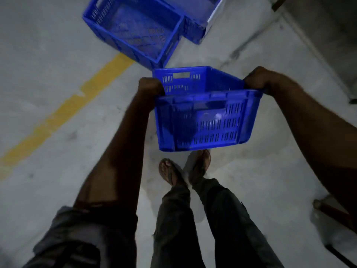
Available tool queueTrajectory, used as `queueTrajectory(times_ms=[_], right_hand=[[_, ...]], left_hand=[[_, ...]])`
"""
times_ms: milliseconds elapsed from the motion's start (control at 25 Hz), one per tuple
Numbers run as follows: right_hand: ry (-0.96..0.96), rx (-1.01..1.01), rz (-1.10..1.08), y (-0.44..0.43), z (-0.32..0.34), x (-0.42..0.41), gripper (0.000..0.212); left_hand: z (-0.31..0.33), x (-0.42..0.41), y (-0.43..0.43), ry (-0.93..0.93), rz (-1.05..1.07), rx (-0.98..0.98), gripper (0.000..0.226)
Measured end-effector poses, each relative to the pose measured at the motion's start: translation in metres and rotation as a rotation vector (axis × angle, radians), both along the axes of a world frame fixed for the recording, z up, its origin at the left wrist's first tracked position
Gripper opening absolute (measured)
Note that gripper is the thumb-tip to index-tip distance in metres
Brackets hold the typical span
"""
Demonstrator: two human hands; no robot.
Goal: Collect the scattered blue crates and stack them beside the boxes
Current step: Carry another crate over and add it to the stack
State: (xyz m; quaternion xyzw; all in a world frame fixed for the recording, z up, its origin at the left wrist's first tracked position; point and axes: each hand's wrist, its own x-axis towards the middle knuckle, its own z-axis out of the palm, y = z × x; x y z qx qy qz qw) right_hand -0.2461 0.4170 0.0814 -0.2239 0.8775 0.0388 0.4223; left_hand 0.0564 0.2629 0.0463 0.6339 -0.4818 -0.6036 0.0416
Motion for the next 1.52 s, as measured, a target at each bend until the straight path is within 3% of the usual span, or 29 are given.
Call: queueTrajectory(times_ms=[120, 240, 360, 400, 520, 600, 760, 840, 960, 1120, 1320, 1520], right_hand=[[0.034, -0.103, -0.057, 0.003, 0.089, 0.033, 0.032], [0.084, -0.362, -0.153, 0.005, 0.161, 0.087, 0.034], [0.190, -0.574, -0.114, 0.014, 0.224, 0.179, 0.038], [0.232, -0.631, -0.068, 0.017, 0.243, 0.213, 0.040], [0.262, -0.759, 0.112, 0.034, 0.287, 0.305, 0.046], [0.242, -0.810, 0.203, 0.048, 0.307, 0.340, 0.048], [0.127, -0.893, 0.293, 0.076, 0.323, 0.363, 0.040], [0.029, -0.899, 0.299, 0.086, 0.324, 0.373, 0.039], [-0.066, -0.836, 0.443, 0.100, 0.311, 0.407, 0.031], [-0.110, -0.669, 0.646, 0.111, 0.276, 0.486, 0.033], [-0.080, -0.566, 0.836, 0.121, 0.257, 0.633, 0.024], [-0.140, -0.592, 0.782, 0.154, 0.260, 0.810, 0.023]], left_hand=[[0.095, 0.033, -0.001, 0.025, -0.091, -0.064, 0.009], [0.161, 0.081, 0.017, 0.024, -0.059, -0.148, 0.038], [0.198, 0.149, 0.062, -0.093, -0.059, -0.180, 0.063], [0.204, 0.168, 0.079, -0.116, -0.026, -0.175, 0.061], [0.211, 0.221, 0.130, -0.196, 0.135, -0.147, 0.025], [0.206, 0.263, 0.158, -0.219, 0.268, -0.159, 0.027], [0.161, 0.370, 0.190, -0.204, 0.443, -0.228, 0.064], [0.200, 0.404, 0.218, -0.264, 0.533, -0.255, 0.066], [0.318, 0.425, 0.284, -0.291, 0.629, -0.300, 0.061], [0.367, 0.475, 0.341, -0.380, 0.759, -0.348, 0.048], [0.380, 0.590, 0.409, -0.444, 0.941, -0.346, 0.052], [0.370, 0.761, 0.466, -0.370, 1.042, -0.323, 0.061]])
